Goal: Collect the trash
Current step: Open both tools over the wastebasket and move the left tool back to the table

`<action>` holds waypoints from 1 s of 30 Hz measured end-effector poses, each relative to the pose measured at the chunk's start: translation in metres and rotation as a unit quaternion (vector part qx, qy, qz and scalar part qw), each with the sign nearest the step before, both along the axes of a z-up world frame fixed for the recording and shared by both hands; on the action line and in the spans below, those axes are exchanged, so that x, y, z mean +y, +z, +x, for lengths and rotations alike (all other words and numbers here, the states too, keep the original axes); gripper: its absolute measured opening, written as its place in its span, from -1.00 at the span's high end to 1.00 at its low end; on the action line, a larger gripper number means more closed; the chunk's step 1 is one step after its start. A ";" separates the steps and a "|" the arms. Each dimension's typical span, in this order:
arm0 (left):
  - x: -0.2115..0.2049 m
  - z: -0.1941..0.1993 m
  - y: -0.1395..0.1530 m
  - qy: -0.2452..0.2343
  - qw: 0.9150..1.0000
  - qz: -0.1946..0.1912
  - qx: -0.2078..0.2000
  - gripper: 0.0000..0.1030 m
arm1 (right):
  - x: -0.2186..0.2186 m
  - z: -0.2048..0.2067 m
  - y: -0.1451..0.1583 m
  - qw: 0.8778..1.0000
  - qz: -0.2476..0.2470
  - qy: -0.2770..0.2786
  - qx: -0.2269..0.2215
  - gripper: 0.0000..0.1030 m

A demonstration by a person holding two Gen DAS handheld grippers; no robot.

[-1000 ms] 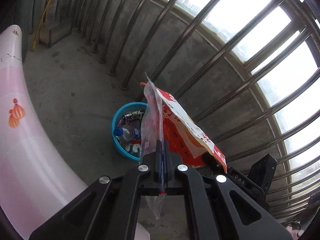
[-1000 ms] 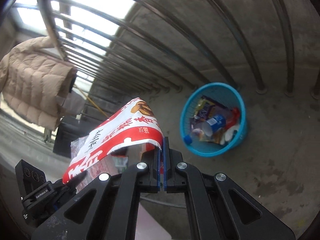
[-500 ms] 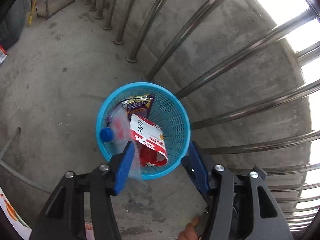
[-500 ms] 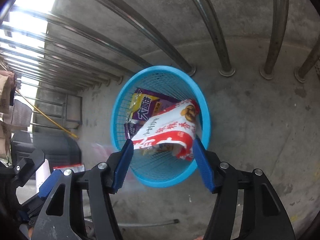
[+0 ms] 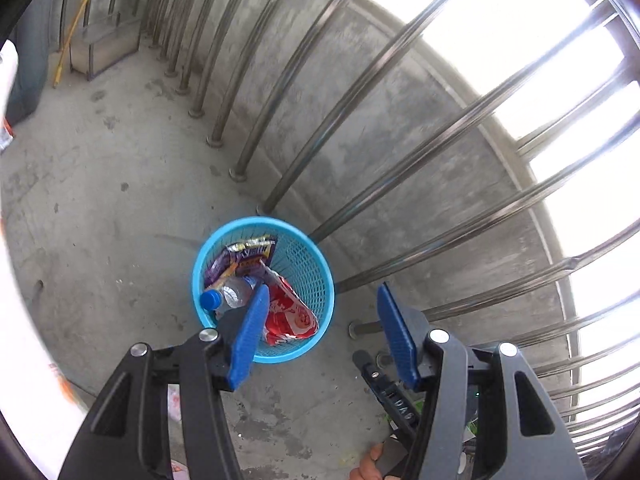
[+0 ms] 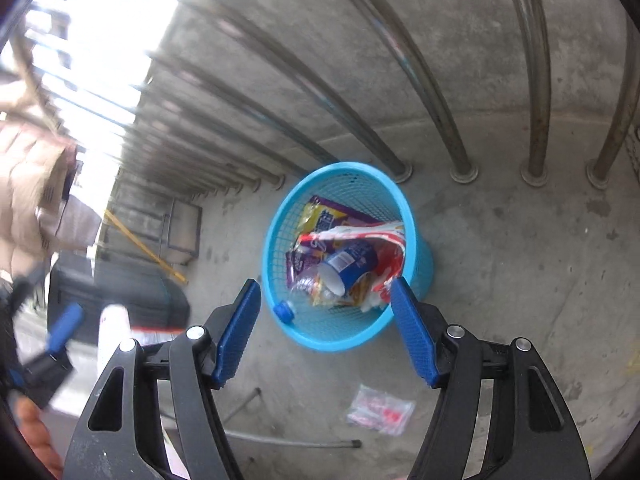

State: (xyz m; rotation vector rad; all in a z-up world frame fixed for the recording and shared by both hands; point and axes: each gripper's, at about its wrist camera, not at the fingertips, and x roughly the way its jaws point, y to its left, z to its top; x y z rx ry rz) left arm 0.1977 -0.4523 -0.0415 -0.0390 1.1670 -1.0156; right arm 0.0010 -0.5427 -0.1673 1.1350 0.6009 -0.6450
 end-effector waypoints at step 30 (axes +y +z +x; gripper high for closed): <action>0.403 -0.019 0.104 0.242 0.959 0.082 -0.120 -0.46 | 0.234 0.224 -0.316 0.846 0.031 0.401 0.349 -0.62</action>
